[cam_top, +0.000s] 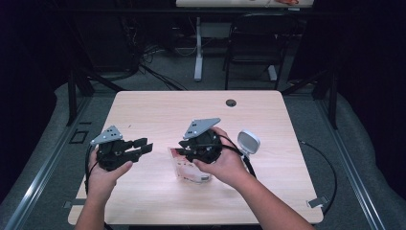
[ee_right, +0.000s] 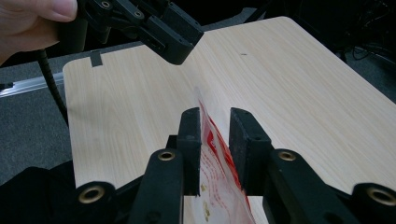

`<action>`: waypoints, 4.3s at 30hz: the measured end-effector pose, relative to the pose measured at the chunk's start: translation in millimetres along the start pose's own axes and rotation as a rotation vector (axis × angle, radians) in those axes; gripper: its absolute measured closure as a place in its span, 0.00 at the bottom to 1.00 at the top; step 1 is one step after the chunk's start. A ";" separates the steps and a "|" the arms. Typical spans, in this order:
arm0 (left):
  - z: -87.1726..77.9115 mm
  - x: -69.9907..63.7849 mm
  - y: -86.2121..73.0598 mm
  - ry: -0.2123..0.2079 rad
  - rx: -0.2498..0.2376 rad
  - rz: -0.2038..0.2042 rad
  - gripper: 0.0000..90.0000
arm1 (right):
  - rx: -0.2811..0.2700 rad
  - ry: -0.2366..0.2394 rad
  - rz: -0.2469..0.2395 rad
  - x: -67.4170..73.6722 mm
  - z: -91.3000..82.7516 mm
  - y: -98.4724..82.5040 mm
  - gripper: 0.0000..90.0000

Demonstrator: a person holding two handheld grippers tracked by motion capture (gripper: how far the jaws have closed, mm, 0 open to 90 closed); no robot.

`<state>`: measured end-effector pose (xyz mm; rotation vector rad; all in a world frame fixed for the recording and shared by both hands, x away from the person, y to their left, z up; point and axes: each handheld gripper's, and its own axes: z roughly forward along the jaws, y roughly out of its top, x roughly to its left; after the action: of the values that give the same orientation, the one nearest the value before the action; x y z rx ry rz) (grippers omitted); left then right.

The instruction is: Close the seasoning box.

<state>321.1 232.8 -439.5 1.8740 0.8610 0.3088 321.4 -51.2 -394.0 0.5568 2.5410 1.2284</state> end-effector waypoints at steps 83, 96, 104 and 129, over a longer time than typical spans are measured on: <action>7.9 1.1 -3.3 -0.021 0.033 -0.011 0.70 | 0.182 0.026 -0.097 -2.5 36.8 10.4 1.00; 11.0 -1.0 -3.9 -0.023 0.033 -0.012 0.70 | 0.179 0.010 -0.123 -6.7 32.2 9.5 1.00; 13.9 -1.9 -4.5 -0.030 0.046 -0.005 0.69 | 0.149 0.000 -0.098 -16.8 21.5 3.0 1.00; 22.6 -9.4 -5.9 -0.060 0.061 0.016 0.68 | 0.036 0.025 -0.032 -23.1 -12.0 1.0 1.00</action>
<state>324.5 212.2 -453.5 1.9377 0.8232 0.2381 337.5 -69.3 -384.3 0.5089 2.5871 1.1882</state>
